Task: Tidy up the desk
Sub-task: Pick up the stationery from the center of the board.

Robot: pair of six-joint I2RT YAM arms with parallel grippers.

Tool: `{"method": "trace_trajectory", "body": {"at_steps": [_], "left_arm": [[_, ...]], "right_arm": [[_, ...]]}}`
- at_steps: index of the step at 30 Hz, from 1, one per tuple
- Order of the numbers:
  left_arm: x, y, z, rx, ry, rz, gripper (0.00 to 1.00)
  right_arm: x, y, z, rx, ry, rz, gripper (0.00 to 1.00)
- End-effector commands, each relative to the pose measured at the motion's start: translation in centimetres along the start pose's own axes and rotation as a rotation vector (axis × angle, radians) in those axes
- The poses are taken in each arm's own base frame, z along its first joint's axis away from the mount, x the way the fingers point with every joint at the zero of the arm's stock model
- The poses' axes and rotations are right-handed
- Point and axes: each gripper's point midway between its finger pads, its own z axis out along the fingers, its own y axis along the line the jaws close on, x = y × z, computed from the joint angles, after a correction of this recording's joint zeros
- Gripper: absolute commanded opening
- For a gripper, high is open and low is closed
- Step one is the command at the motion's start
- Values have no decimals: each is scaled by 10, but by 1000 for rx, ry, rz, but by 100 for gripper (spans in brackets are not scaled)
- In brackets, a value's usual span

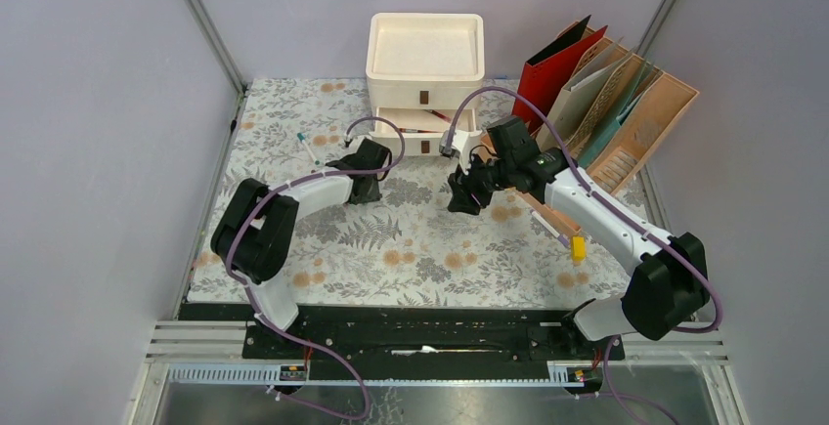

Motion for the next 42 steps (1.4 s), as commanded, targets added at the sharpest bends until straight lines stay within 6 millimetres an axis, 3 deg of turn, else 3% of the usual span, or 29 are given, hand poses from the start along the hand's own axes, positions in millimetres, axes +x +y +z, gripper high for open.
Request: {"method": "trace_trajectory", "body": {"at_steps": [1, 14, 18, 22, 26, 30, 42], "left_arm": [[-11, 5, 1, -62, -25, -8, 34], [14, 12, 15, -92, 36, 10, 32], [19, 7, 16, -67, 58, 10, 16], [24, 2, 12, -28, 72, 12, 8], [30, -7, 1, 45, 71, 35, 0], [27, -24, -18, 181, 24, 55, 0], [15, -50, -71, 524, -212, -37, 0]], "right_arm": [[-6, -6, -1, 13, -28, 1, 51], [-7, -5, -3, 12, -35, 4, 51], [-7, -5, -4, 11, -37, 3, 51], [-8, -5, -4, 11, -39, 5, 51], [-7, -5, -4, 4, -40, 11, 50], [-6, -2, -1, -21, -41, 19, 51], [-6, 4, 19, -102, -98, 141, 53]]}}
